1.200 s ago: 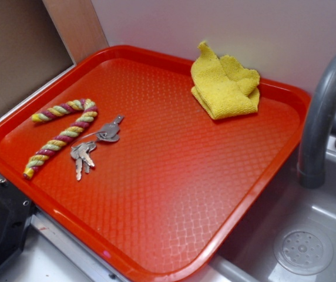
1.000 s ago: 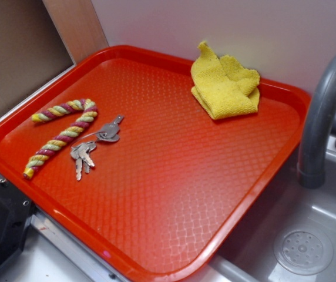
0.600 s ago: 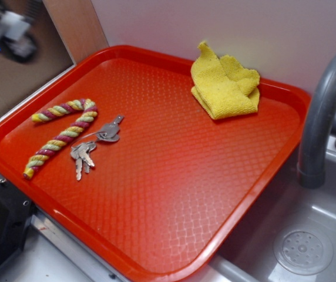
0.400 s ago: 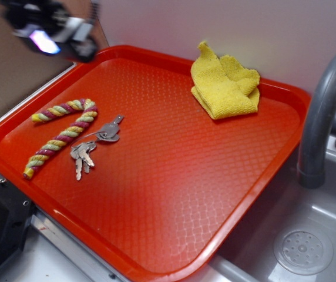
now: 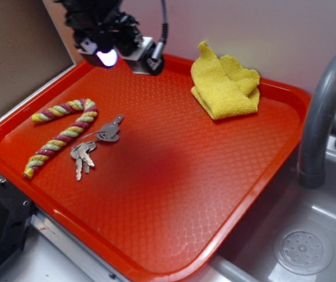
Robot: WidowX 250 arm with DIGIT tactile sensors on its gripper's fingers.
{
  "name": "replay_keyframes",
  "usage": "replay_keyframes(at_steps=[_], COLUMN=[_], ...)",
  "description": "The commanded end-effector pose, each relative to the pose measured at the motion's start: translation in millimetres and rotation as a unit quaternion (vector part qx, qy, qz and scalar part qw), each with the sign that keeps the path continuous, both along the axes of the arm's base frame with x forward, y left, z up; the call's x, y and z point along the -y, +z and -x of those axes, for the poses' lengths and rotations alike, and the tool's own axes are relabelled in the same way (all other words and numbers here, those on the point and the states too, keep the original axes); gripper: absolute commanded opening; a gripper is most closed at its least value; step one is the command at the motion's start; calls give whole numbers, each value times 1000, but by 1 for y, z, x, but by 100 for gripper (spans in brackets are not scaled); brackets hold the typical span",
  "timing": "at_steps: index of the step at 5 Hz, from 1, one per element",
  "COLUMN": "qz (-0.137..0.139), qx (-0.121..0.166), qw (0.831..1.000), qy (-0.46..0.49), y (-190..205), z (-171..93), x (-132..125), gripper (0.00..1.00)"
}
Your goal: Grab the yellow cloth.
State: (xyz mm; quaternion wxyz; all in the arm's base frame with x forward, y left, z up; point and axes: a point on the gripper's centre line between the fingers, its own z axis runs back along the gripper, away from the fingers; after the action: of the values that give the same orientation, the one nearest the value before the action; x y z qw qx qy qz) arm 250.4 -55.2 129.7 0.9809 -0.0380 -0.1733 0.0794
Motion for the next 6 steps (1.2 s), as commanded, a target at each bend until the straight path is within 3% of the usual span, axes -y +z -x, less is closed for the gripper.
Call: replay_keyframes(at_steps=[1,3,5,6], qz=[1,1,-35,-64], qx=[22,22,12,2], qw=[1000,1000,999,998], qy=[-2,-2,-19,-27], y=[15,15,-25,-46], z=[-5,-5,-73,-94], x=[-1,-1,41,58], gripper=[100,100,100,100])
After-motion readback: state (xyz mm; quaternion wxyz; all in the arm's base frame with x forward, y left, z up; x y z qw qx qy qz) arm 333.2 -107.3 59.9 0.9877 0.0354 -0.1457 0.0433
